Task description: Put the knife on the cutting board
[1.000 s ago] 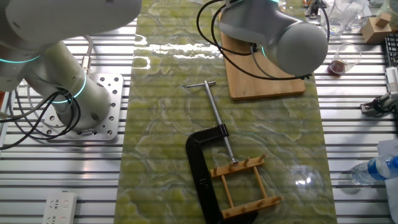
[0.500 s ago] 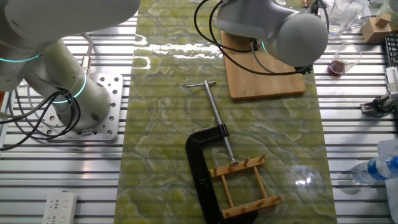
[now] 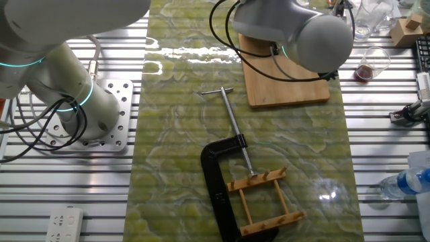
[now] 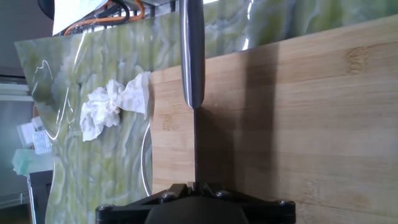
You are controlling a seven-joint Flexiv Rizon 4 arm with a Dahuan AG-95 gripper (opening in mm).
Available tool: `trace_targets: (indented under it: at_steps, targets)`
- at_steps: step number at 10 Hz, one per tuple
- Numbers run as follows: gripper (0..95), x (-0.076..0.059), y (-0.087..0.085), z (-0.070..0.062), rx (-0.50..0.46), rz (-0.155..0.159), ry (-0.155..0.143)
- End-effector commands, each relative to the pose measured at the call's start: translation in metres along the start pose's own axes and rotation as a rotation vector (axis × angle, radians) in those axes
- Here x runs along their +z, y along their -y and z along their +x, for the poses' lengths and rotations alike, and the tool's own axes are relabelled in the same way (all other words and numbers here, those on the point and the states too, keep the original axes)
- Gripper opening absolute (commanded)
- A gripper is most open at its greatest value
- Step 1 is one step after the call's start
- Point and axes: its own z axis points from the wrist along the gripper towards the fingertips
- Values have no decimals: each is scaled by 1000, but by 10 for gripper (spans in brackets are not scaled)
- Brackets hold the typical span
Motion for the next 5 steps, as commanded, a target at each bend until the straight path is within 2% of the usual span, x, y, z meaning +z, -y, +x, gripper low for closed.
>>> trace_targets:
  at_steps: [1, 5]
  targets:
    - [190, 1, 0, 0, -5, 5, 0]
    - [190, 1, 1, 0, -7, 15, -2]
